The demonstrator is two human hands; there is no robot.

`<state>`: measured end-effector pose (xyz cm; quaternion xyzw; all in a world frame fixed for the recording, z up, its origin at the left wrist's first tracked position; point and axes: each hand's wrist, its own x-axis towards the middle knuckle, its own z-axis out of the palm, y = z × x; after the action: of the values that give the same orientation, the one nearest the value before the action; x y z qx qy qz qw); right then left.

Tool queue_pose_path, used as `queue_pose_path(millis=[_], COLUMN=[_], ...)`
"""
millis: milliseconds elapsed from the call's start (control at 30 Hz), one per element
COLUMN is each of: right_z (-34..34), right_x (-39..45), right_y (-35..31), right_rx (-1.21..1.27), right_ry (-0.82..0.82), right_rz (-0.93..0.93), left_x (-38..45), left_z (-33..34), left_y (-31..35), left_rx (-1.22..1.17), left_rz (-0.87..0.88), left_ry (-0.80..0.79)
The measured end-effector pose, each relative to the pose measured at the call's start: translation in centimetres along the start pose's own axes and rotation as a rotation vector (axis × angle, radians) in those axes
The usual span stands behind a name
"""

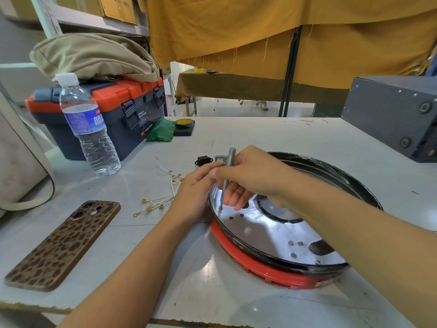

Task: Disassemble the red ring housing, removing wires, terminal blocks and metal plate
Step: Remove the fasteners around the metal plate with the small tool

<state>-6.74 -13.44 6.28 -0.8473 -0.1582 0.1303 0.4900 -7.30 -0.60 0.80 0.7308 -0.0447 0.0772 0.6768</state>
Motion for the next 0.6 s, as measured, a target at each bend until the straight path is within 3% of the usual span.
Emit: queue_pose_path(millis=[233,600], right_z=[0.9,-0.2], right_x=[-0.1,0.3], right_y=[-0.5,-1.1], right_rx=[-0.487,-0.389], right_ry=[0.163,-0.067], right_rz=[-0.155,-0.106], left_x=[0.2,0.4], left_z=[-0.1,-0.4], left_y=[-0.5,-0.7], left_rx=[-0.035,0.018], left_rz=[0.036,0.069], left_ry=[-0.024,-0.040])
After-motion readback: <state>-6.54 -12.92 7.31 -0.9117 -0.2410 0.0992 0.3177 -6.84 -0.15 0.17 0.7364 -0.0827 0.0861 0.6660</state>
